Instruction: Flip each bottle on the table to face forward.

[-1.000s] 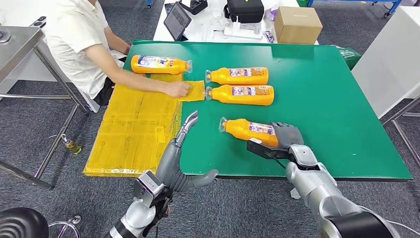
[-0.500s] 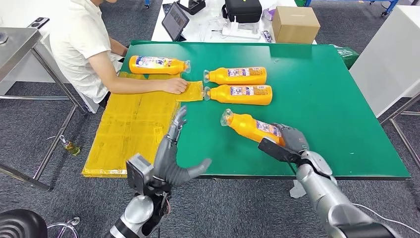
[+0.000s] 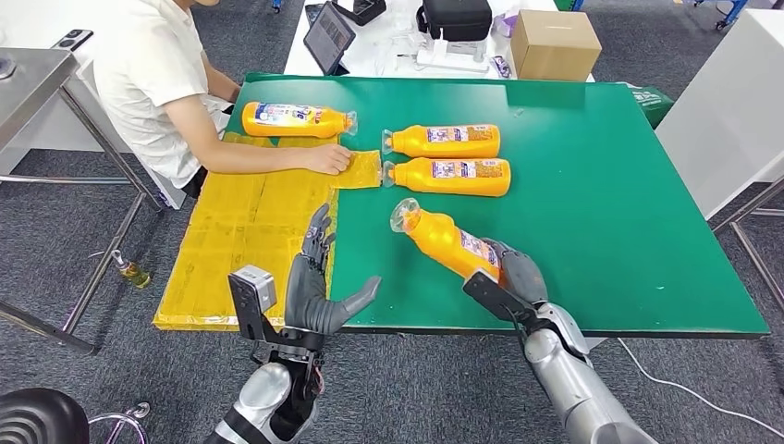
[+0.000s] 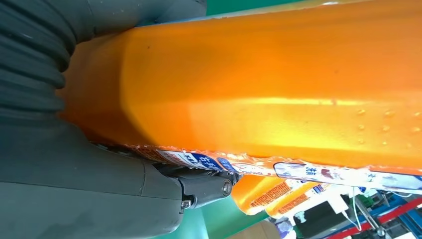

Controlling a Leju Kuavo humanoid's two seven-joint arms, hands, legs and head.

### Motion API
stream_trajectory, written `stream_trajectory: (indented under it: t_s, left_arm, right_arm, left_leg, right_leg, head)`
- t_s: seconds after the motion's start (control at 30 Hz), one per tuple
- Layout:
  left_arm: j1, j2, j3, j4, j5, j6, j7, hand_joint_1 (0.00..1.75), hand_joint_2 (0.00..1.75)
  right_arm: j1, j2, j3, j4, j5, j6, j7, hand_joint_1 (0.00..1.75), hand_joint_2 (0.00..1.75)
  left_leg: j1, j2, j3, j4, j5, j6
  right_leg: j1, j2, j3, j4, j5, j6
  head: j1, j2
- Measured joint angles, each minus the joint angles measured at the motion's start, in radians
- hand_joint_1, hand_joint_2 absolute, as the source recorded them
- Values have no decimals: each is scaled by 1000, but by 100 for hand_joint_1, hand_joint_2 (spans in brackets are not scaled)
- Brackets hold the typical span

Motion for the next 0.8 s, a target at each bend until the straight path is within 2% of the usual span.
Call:
stream_trajectory:
  t_s: [0.07,0.17,0.23,0.37,0.5,0.63,0.73,0.8]
  left_arm:
    - [1,-2,3,4,50,-12,31,0,175]
    - [8,-4,7,22,208,-50,89,0,175]
    - [13,-4,6,37,263,-54,78,0,175]
    - [12,-4,-11,53,267,-31,36,0,175]
    - [3,-3,-45,59,271,-77,41,0,175]
    - [-14,-2,-70,65,284,-111,60,0,175]
    - [-21,-2,-75,74,297,-103,64,0,175]
    - [-24,-2,-76,79,302,-101,64,0,175]
  right_arm:
    - [8,6,0,-13,-25,-1,-26,175,175]
    - [35,36,10,-75,-100,-9,-87,175,175]
    - [55,65,35,-141,-149,-26,-91,175,175]
    - [78,113,98,-234,-243,-62,-73,175,175]
    - [84,149,162,-243,-284,-48,-107,174,175]
    - [91,193,236,-231,-318,-51,-169,162,175]
    - [98,213,282,-237,-337,-70,-176,152,175]
    - [102,218,306,-244,-338,-76,-173,152,175]
  left_leg:
    - [0,0,-1,0,0,0]
    - [0,1,-2,0,0,0]
    - [1,2,-3,0,0,0]
    - [1,1,-5,0,0,0]
    - [1,1,-7,0,0,0]
    - [1,1,-8,0,0,0]
    - [1,1,-8,0,0,0]
    - [1,1,-8,0,0,0]
  right_leg:
    - [0,0,0,0,0,0]
    - [0,1,-3,1,0,0]
    - [1,2,-5,1,0,0]
    - [1,1,-7,1,-1,-1]
    - [1,2,-8,1,-1,-1]
    - [1,1,-9,1,-1,-1]
    - [1,1,-9,1,-1,-1]
    - [1,2,-9,1,-1,-1]
  head:
    - [0,0]
    - [0,0]
    - [-1,0]
    - [0,0]
    - [0,0]
    - [0,0]
    - [0,0]
    - [0,0]
